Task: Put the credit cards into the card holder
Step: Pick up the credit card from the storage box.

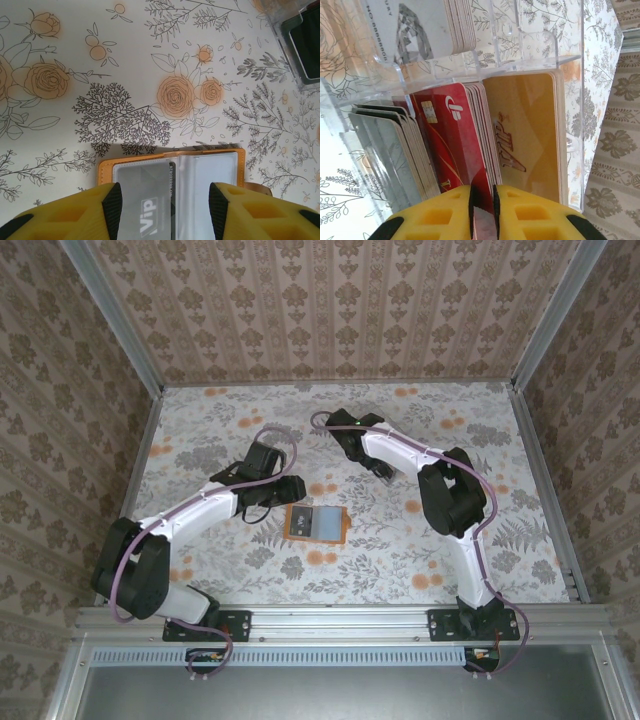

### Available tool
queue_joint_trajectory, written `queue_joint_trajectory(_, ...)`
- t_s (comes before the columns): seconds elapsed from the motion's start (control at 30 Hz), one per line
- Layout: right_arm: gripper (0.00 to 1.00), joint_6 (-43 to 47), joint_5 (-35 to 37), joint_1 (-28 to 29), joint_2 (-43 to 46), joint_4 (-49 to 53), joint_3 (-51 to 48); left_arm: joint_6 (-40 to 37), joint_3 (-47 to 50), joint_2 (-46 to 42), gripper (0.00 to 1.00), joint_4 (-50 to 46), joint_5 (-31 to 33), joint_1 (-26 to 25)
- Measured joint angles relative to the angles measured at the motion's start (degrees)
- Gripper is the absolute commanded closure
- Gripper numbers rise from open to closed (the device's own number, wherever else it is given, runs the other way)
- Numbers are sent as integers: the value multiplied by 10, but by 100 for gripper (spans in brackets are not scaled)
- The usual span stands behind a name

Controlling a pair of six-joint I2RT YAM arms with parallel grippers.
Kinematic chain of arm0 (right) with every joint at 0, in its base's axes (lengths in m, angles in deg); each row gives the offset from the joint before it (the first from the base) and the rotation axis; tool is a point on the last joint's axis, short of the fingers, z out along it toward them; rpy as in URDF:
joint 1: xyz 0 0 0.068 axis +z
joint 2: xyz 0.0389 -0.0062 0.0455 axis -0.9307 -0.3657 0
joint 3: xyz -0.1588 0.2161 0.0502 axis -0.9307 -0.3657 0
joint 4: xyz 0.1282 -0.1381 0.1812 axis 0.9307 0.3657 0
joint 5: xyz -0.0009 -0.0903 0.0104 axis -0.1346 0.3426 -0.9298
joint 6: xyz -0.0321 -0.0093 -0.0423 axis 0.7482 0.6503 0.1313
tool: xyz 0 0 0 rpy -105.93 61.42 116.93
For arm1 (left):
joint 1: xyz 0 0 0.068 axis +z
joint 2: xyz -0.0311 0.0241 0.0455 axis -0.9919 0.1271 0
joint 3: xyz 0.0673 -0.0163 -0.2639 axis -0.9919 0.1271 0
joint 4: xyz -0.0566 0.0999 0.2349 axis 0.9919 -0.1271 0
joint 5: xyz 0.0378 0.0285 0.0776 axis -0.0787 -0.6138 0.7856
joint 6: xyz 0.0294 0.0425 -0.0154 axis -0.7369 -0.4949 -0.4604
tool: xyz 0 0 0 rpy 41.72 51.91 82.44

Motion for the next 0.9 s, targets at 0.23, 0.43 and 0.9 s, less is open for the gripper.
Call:
queue_joint_trajectory(0.23, 89, 2, -4, 0, 6, 0, 0, 0, 0, 2, 48, 0, 0, 1)
queue_joint_trajectory(0.43, 95, 0, -31, 0, 26, 2, 0, 0, 0, 4, 48, -1, 0, 1)
queue_joint_trajectory(0.9, 100, -59, -167, -8, 148, 15, -29, 8, -2, 4, 42, 8, -54, 22)
